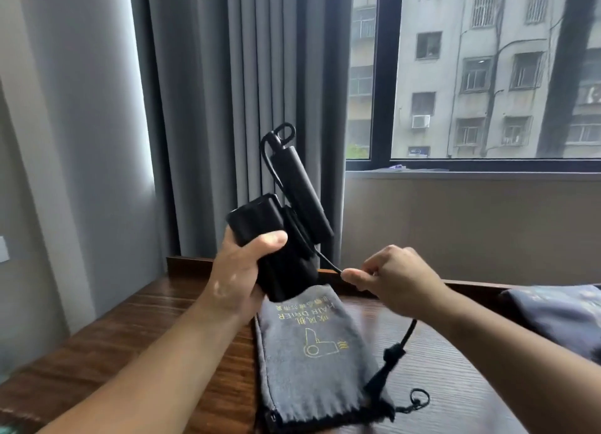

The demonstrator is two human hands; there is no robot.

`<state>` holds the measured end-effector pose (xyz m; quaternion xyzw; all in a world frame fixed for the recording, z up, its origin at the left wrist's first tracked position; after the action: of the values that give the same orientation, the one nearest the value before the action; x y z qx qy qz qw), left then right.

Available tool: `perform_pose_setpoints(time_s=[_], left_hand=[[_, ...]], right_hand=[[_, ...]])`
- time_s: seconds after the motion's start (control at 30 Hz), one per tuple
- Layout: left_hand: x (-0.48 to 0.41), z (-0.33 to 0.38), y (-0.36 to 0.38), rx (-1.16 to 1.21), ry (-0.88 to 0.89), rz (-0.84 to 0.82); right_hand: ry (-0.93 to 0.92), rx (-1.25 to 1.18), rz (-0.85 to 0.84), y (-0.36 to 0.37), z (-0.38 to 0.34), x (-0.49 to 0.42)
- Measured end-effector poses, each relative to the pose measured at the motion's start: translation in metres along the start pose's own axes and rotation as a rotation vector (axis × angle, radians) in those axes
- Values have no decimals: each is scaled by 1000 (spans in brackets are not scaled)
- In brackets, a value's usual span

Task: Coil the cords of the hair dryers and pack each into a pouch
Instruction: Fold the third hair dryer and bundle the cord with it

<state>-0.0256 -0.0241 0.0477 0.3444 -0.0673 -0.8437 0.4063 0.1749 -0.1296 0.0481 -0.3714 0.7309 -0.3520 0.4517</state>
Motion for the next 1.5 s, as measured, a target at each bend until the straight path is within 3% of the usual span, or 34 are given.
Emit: perform_pose_setpoints(time_s=[0.1,0.17,0.3,0.37,0.47,0.57,0.67,0.8,0.9,1.0,1.1,1.23,1.4,1.5], left_hand=[[-14,-7,-10,-165,73,284],[-17,-10,-15,-426,118,370],[-11,-10,-8,-1015,288,141],[-6,-10,-3,-1146,338,13],[-2,-11,6,-1302,279,-188],[2,-10,17,-1284,132,-370],[6,-6,21,-1250,-45,-520],[18,3,23,-871,-287,-739],[29,-1,29,-624,-323,-866],[35,-6,39,-189,-332,-899],[22,-14,42,78,-237,-603],[0,-23,32,4,-107,-88],[0,-37,22,-117,-59,61],[5,-40,25,-142,-57,82]], right_hand=[[-124,15,-72,14,-24,11],[-190,80,-117,16,-38,18],[-202,231,-135,-11,-43,19],[-228,314,-134,-30,-43,21],[-313,507,-105,-53,-46,21],[-395,562,-46,-73,-42,15],[-401,468,-82,-92,-20,1],[-451,254,-136,-101,6,-8],[-418,36,-177,-88,12,-6],[-348,-137,-147,-62,14,4],[-235,-233,-33,-23,19,12],[-208,-216,77,16,6,34],[-88,-521,-2,28,-12,54],[-195,-567,-50,17,-19,63]])
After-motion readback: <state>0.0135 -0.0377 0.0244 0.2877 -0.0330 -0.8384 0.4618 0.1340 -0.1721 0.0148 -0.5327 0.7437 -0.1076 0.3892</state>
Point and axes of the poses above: each hand's wrist, its own x-axis away from the middle knuckle, its own y-axis out of the palm, z = x × y, the point moved 4 cm from there along -x, towards the middle knuckle, and after that the axes turned 2 degrees about y, right-handed, at the moved point
